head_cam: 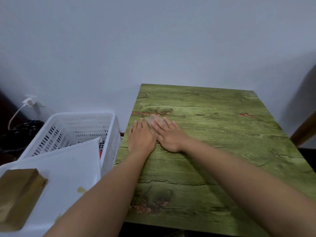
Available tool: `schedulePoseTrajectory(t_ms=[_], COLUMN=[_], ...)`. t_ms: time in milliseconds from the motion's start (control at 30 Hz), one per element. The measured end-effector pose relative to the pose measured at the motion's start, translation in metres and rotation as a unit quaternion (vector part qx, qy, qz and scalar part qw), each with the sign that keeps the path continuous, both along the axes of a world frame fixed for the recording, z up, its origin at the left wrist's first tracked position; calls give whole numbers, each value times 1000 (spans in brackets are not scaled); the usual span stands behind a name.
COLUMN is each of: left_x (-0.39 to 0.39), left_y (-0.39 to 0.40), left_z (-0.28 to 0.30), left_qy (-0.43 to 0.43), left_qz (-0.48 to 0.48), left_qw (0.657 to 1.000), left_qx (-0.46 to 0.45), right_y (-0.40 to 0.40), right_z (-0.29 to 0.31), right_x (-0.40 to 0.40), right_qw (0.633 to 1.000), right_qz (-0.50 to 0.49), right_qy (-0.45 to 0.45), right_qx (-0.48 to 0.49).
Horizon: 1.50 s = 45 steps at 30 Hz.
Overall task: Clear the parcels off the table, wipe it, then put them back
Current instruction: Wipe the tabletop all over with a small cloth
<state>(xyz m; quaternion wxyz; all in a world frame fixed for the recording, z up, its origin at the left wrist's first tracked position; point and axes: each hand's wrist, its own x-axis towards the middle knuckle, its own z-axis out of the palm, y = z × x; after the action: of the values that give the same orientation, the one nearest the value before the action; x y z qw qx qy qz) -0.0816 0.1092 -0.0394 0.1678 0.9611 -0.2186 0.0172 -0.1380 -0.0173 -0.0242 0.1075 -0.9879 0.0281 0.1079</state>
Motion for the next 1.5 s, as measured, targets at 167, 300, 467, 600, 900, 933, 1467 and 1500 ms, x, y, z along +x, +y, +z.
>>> schedulePoseTrajectory(t_ms=[167, 300, 467, 600, 900, 933, 1467, 1500], left_x=[-1, 2, 0, 1, 0, 0, -1, -1], left_y=[-2, 0, -2, -1, -3, -2, -4, -4], left_z=[-2, -3, -2, -3, -4, -4, -4, -4], left_qy=[-16, -11, -9, -26, -23, -25, -18, -12], left_qz=[-2, 4, -2, 3, 3, 4, 9, 12], left_qw=[1000, 1000, 1000, 1000, 1000, 1000, 1000, 1000], left_qx=[-9, -7, -2, 2, 0, -1, 2, 3], right_y=[-35, 2, -36, -33, -41, -32, -18, -12], right_z=[5, -1, 4, 1, 1, 0, 4, 4], right_x=[12, 7, -2, -2, 1, 3, 29, 31], right_qw=[995, 998, 999, 993, 991, 991, 997, 998], right_qz=[-96, -58, -39, -119, -128, -128, -68, -50], right_qy=[3, -9, 7, -13, 5, -4, 23, 23], right_qx=[-15, -14, -6, -23, -24, -26, -22, -25])
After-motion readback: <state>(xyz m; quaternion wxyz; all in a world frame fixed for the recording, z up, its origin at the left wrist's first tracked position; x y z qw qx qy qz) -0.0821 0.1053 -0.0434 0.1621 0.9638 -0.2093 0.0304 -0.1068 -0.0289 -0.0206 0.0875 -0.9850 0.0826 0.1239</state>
